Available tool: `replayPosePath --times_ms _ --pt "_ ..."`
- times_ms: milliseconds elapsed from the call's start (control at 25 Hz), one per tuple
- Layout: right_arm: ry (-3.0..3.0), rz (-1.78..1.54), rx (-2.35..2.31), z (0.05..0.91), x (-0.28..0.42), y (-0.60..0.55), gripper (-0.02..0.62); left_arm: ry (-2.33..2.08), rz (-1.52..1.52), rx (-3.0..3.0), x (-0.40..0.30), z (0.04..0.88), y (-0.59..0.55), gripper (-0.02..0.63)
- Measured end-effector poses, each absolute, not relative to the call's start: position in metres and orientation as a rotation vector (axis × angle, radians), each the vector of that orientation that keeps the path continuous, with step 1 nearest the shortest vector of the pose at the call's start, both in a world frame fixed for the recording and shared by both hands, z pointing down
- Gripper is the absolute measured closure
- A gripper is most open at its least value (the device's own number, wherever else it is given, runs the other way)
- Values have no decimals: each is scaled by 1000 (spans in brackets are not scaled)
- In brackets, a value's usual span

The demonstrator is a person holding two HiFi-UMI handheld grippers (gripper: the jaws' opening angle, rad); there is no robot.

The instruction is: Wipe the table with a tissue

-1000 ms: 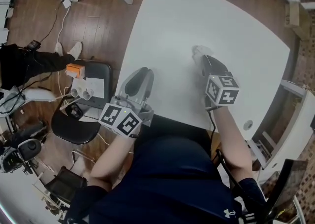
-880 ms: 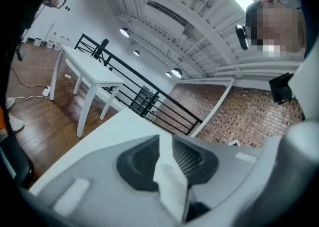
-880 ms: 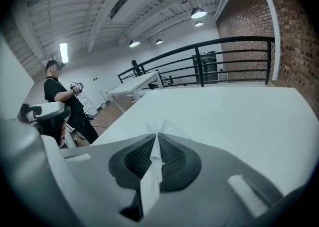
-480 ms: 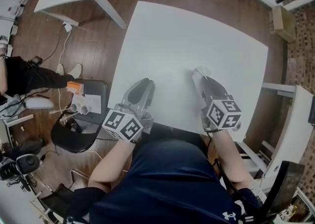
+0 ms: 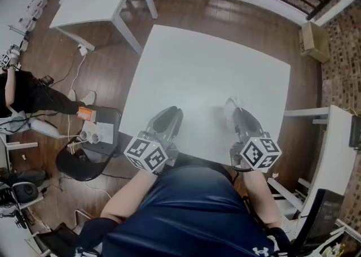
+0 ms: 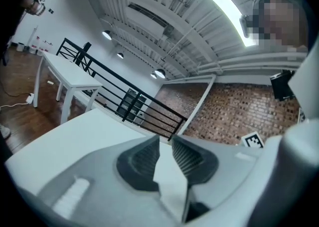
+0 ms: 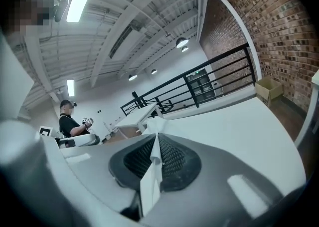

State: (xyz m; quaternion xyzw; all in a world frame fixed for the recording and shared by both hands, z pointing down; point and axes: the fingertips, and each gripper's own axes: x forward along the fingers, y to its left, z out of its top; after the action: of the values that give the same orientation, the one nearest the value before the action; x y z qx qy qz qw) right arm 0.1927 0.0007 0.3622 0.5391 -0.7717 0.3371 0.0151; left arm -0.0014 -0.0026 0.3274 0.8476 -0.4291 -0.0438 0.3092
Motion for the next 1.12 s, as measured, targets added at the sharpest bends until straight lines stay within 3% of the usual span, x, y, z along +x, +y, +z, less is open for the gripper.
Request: replayPosePath --times_ms 1120 --pt "-2543 639 1962 255 193 19 581 -897 -200 2414 38 274 -2 531"
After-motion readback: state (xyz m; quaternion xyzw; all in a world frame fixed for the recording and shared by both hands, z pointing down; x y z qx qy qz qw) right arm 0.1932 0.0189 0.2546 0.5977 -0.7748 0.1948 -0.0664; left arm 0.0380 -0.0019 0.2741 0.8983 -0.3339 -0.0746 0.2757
